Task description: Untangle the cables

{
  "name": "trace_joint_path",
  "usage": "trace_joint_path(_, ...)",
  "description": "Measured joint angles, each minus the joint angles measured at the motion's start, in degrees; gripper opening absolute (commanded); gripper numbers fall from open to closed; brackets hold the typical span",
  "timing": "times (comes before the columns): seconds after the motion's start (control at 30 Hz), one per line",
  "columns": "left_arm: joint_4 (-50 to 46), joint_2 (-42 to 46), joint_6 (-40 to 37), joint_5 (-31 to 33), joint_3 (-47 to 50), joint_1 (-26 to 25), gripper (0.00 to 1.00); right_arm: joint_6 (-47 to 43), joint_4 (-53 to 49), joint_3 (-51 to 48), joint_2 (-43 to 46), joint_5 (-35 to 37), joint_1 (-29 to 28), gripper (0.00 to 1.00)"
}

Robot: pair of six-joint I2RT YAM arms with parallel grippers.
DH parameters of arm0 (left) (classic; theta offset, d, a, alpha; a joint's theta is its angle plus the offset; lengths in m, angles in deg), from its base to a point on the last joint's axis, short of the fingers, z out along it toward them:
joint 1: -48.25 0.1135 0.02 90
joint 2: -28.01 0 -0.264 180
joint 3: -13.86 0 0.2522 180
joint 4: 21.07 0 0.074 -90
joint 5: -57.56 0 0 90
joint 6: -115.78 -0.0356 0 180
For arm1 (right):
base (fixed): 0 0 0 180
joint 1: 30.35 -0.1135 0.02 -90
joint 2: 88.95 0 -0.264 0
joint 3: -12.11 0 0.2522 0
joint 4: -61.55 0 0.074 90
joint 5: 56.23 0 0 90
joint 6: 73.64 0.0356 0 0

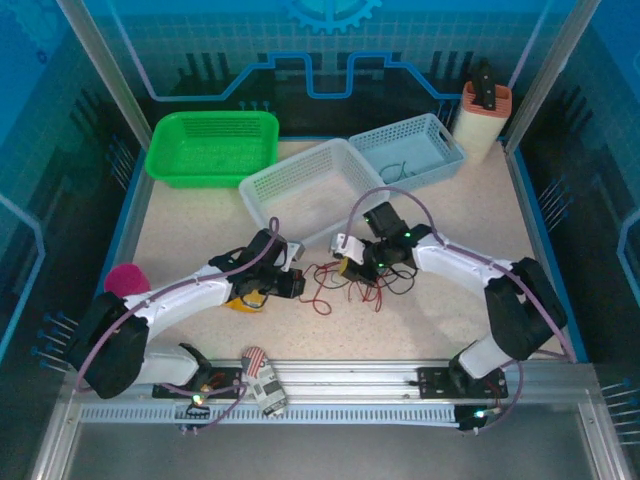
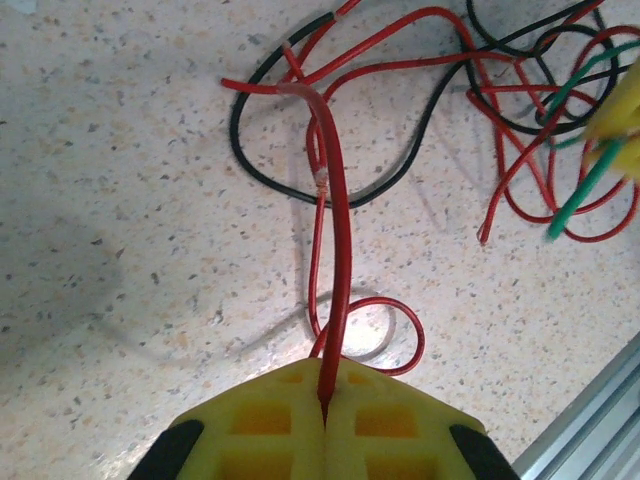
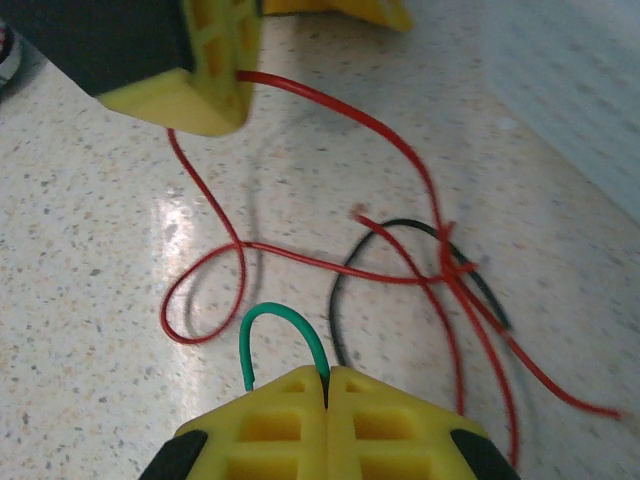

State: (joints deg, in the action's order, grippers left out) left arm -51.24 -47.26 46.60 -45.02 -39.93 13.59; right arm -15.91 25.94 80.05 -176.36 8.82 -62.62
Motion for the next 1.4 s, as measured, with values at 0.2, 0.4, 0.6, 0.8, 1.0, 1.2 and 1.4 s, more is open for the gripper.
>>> trace_joint_path(0.2, -0.20, 0.00, 0.00, 0.17, -0.26, 0.00, 0.00, 7.50, 0.59, -1.05, 0.92, 0.79, 2.71, 0.00)
trace_joint_path(0.4, -0.63, 0.68, -0.24, 0.02, -1.84, 0.00, 0.02, 17.84, -3.15, 4.81, -4.63, 3.74, 2.78, 0.01)
trace_joint_path(0.6, -0.68, 2.36, -0.63, -1.88, -2.01, 0.00, 0.02, 24.57, -3.32, 5.46, -6.10, 4.96, 2.27, 0.39)
trace_joint_path(0.8, -0.92, 2.36, -1.38, -2.29, -2.34, 0.00, 0.02, 26.84, -2.64, 5.53, -4.90, 4.63, 2.43, 0.52)
trace_joint_path(1.0, -1.14, 2.38, -1.53, -2.29, -2.34, 0.00, 0.03, 26.69, -8.41, 15.43, -6.58, 6.75, 2.60, 0.45)
trace_joint_path(1.2, -1.27, 2.58, -1.53, -2.27, -2.34, 0.00, 0.03, 24.90, -12.85, 23.50, -13.00, 9.99, -0.74, 0.38)
trace_joint_path(1.4, -1.31, 2.60, -1.77, -2.29, -2.34, 0.00, 0.03, 21.94, -16.15, 22.36, -15.80, 9.99, -0.22, 0.37)
